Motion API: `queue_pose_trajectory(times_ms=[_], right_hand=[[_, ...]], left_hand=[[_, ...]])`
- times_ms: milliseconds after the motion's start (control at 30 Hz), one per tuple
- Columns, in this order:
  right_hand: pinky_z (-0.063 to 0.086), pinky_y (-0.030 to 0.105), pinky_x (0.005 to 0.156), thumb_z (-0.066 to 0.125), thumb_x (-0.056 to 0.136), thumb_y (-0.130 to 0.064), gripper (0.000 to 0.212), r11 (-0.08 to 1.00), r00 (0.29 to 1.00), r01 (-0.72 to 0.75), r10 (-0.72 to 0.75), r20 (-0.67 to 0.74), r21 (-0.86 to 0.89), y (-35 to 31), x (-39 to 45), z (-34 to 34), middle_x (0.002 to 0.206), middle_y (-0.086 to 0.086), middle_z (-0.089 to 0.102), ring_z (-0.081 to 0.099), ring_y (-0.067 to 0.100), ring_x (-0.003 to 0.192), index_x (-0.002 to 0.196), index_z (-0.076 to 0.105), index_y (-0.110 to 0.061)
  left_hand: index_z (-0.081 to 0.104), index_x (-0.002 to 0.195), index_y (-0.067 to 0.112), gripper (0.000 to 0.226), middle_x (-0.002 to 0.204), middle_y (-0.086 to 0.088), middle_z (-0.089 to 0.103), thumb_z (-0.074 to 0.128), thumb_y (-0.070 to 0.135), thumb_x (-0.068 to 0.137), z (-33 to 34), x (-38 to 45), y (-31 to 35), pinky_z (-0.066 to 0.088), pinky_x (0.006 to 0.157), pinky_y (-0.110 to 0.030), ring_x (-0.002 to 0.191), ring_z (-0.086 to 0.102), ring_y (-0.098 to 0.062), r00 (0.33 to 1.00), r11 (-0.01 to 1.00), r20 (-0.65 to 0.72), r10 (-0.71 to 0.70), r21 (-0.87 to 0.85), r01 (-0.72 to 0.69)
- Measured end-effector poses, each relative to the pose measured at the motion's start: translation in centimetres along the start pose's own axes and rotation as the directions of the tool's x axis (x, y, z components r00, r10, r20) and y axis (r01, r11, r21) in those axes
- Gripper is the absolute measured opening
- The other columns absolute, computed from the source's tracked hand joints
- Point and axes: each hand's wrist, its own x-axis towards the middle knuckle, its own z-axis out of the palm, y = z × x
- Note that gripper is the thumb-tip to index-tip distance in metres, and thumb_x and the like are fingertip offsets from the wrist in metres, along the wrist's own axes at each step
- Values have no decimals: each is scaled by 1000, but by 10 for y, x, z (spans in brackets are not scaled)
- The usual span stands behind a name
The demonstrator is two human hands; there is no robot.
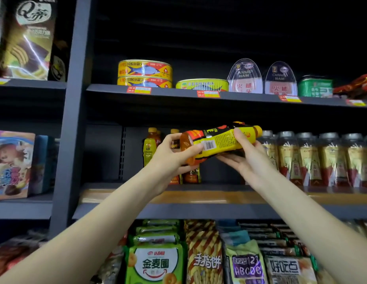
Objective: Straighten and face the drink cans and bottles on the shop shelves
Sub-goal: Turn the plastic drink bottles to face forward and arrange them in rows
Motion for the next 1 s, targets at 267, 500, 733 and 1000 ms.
queue_pose_trajectory(times_ms=[267,500,733,1000], right_hand=[[53,56,77,64,86,-21,34,928,938,-345,337,79,139,-7,-4,-8,115,31,58,61,43,104,112,52,-1],[56,51,73,69,74,-21,54,913,932,-359,338,135,193,-13,-3,-12,121,34,54,60,43,107,123,50,-5],[53,51,85,68,79,-7,61,985,998,-54,46,53,164,-2,2,-14,122,14,62,66,32,102,133,44,-19],[52,49,87,71,72,-10,72,987,996,0,-14,83,160,7,4,-17,121,12,63,66,29,103,137,41,-18]], left_hand=[[41,128,31,74,119,21,47,81,27,66,3,-10,9,52,84,-17,115,50,-4,854,676,205,478,534,-507],[36,131,36,78,128,24,42,81,21,69,-9,-8,7,45,100,-26,121,39,7,817,466,337,468,691,-552],[43,116,37,55,118,15,50,75,19,76,-9,-7,-7,55,79,-24,102,60,-10,967,872,148,209,419,-252],[50,117,22,47,113,-6,61,73,20,76,-15,8,-11,57,82,-30,98,65,-19,992,930,23,126,344,-126]])
